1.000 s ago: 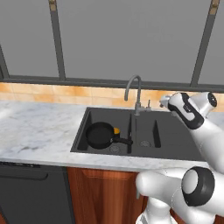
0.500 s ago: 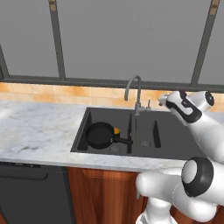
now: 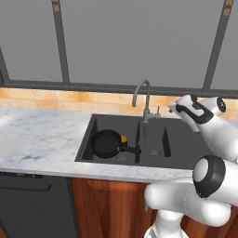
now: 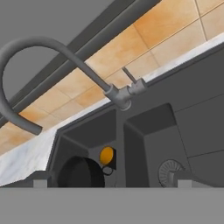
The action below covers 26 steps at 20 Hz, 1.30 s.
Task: Pick the mug and saucepan and place them in the sink. Then turn on the water.
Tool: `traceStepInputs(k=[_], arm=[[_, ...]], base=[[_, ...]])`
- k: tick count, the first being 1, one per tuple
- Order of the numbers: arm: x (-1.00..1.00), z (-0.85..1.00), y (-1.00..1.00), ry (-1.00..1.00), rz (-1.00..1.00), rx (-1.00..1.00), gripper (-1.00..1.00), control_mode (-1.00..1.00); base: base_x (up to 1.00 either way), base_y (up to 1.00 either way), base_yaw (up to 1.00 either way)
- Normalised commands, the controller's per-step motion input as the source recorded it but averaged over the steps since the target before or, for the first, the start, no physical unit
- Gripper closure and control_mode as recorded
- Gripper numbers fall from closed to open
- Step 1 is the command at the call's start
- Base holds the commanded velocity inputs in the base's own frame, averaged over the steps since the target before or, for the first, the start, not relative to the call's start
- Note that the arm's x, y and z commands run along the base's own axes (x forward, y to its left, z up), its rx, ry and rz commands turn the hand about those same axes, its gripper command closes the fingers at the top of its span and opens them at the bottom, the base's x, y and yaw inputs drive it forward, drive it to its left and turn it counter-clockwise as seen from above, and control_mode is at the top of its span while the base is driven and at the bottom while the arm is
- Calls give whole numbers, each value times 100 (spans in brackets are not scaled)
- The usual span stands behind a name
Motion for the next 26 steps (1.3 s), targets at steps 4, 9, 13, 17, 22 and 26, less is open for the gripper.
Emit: traceStepInputs(k=[4,9,13,17,22,26], arm=[[14,-8,-5,0,0,0,-100,-100],[17,-14,-2,0,0,0,-100,-100],[26,-10,0,0,0,0,-100,-100],[29,-6,0,0,0,0,-100,-100],[25,-8,0,0,0,0,-100,-100],[21,-13,-1,0,0,0,-100,-100]], base=[[0,0,0],[0,0,0],[0,0,0],[0,0,0],[0,0,0],[0,0,0]])
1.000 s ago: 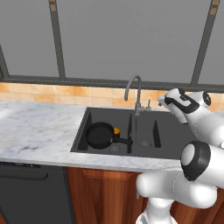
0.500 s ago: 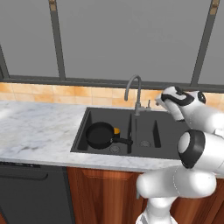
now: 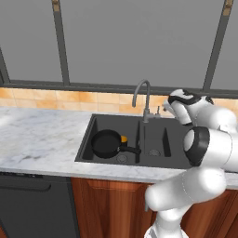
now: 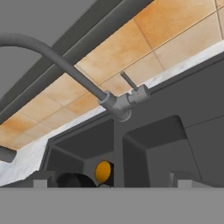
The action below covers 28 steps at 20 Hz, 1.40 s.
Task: Pick the mug and saucepan and place them in the sink. Then turn on the water.
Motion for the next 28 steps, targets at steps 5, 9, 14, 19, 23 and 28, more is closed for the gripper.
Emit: traceStepInputs(k=[5,9,14,19,23,28], arm=[[24,-17,0,0,0,0,-100,-100],[23,-15,-1,0,0,0,-100,-100],[14,-17,-7,0,0,0,-100,-100],[10,-12,-12,0,0,0,-100,-100],[16,0,-5,0,0,0,-100,-100],[24,0,-2,0,0,0,-100,-100]], base=[[0,0,0],[0,0,0],[0,0,0],[0,0,0],[0,0,0],[0,0,0]])
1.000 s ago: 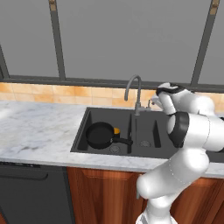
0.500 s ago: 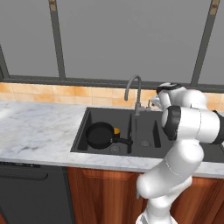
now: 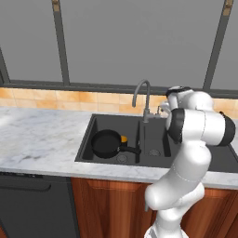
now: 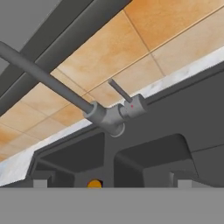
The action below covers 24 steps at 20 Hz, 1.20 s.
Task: Pick the mug and saucepan and place them in the sink. Then turn on the water.
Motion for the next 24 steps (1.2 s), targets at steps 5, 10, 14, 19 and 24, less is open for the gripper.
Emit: traceStepInputs(k=[5,10,14,19,24], arm=[[21,-5,-4,0,0,0,-100,-100],[23,-15,-5,0,0,0,-100,-100],[34,-25,0,0,0,0,-100,-100],[36,-28,-1,0,0,0,-100,-100],[38,-15,-9,0,0,0,-100,-100]], base=[[0,0,0],[0,0,0],[0,0,0],[0,0,0],[0,0,0]])
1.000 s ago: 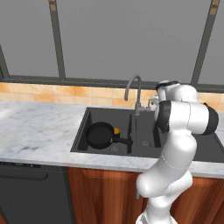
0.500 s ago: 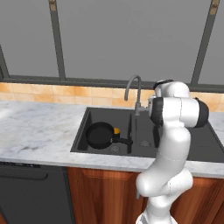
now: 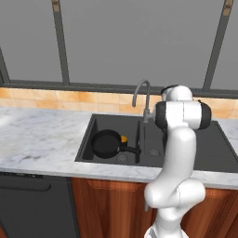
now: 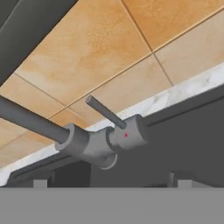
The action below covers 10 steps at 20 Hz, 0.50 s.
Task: Pick the mug and saucepan and place them in the sink. Then turn on the water.
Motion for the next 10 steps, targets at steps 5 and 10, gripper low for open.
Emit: traceStepInputs(k=[5,10], arm=[[41,-14,-11,0,0,0,-100,-100],[40,-21,-6,0,0,0,-100,-100]], base=[[0,0,0],[0,0,0]])
